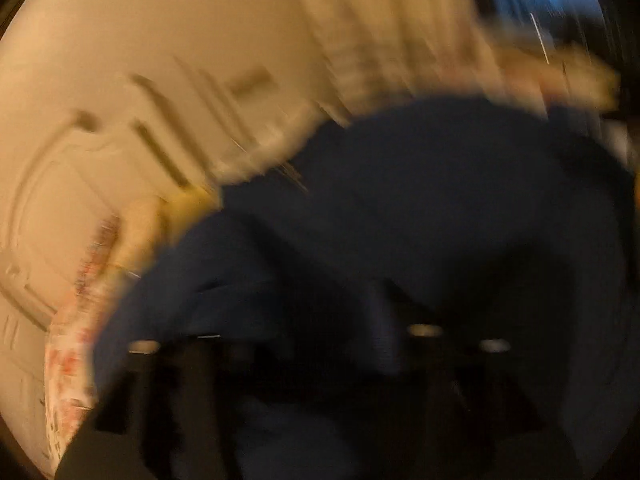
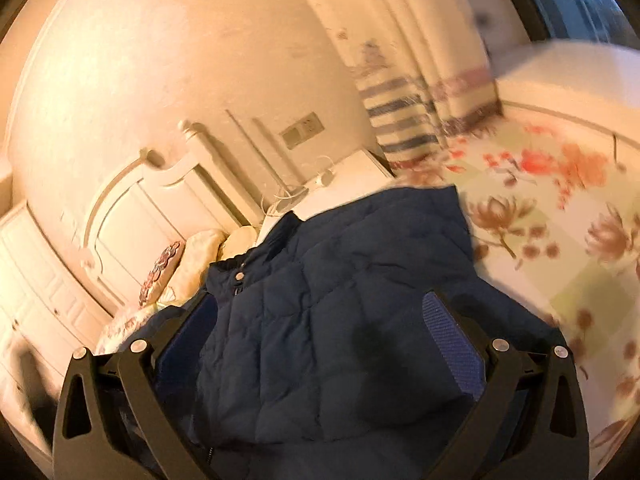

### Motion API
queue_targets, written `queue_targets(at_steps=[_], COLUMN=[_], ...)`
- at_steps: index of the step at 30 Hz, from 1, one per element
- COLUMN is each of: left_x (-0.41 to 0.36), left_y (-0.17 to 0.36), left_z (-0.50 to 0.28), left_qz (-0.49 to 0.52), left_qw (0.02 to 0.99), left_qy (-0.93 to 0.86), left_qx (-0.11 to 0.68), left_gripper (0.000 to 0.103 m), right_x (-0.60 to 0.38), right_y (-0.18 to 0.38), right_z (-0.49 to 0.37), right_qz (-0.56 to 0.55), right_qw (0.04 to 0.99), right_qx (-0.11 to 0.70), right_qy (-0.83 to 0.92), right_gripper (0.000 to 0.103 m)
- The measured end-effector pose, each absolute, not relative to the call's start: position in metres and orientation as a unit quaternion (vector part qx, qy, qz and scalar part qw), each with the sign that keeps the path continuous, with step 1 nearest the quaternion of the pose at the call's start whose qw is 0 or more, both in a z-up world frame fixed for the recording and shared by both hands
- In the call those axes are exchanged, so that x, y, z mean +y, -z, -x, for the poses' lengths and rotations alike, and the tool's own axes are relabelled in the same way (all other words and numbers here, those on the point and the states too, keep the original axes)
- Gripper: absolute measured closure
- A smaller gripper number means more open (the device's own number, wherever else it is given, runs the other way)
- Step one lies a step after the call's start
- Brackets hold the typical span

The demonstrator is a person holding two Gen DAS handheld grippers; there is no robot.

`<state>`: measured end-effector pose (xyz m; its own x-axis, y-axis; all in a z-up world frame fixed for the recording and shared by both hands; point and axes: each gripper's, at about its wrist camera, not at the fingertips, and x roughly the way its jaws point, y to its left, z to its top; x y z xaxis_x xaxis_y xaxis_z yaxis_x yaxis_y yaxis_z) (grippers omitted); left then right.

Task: Fold large clothes

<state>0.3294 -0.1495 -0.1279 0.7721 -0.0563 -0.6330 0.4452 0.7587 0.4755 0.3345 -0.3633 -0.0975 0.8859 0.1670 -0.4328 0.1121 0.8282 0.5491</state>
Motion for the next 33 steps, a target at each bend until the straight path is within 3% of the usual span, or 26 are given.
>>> queue_targets(at_steps=[2, 6, 10, 12, 16, 18, 20, 21, 26, 33], left_x=[-0.149, -0.134, -0.109, -0.100, -0.026, 0.040, 0.092, 0.113, 0.165, 0.154], left_y=[0.132, 0.113, 0.088, 0.077, 0.049, 0.048, 0.061, 0.072, 0.110, 0.109], left_z=[-0.321, -0.307, -0.255, -0.240, -0.245, -0.268, -0.283, -0.289, -0.292, -0.296], left_qz=[-0.344, -0.317, -0.303, -0.267, -0.086, 0.076, 0.183, 0.217, 0.296, 0.242], left_qw=[0.888, 0.887, 0.899, 0.911, 0.966, 0.969, 0.954, 0.944, 0.906, 0.914], left_qy=[0.122, 0.154, 0.204, 0.227, 0.153, 0.094, 0.035, 0.001, -0.079, -0.111], left_qx=[0.280, 0.297, 0.243, 0.219, 0.189, 0.214, 0.236, 0.247, 0.292, 0.306], left_gripper=[0.035, 0.029, 0.014, 0.013, 0.013, 0.016, 0.030, 0.031, 0.037, 0.034], right_x=[-0.360, -0.353, -0.357, -0.358, -0.350, -0.341, -0.333, -0.327, -0.293, -0.196], right_y=[0.097, 0.094, 0.098, 0.099, 0.098, 0.096, 0.095, 0.094, 0.089, 0.077], right_z=[-0.337, -0.340, -0.337, -0.337, -0.339, -0.340, -0.341, -0.341, -0.337, -0.317], right_qz=[-0.289, -0.266, -0.273, -0.275, -0.253, -0.229, -0.205, -0.190, -0.101, 0.086], right_qw=[0.926, 0.930, 0.927, 0.926, 0.931, 0.936, 0.941, 0.944, 0.958, 0.950], right_qx=[0.242, 0.253, 0.254, 0.256, 0.262, 0.264, 0.268, 0.268, 0.261, 0.237], right_qy=[-0.018, -0.025, -0.027, -0.027, -0.032, -0.036, -0.042, -0.046, -0.065, -0.184], right_gripper=[0.005, 0.005, 0.005, 0.005, 0.005, 0.005, 0.005, 0.005, 0.005, 0.005])
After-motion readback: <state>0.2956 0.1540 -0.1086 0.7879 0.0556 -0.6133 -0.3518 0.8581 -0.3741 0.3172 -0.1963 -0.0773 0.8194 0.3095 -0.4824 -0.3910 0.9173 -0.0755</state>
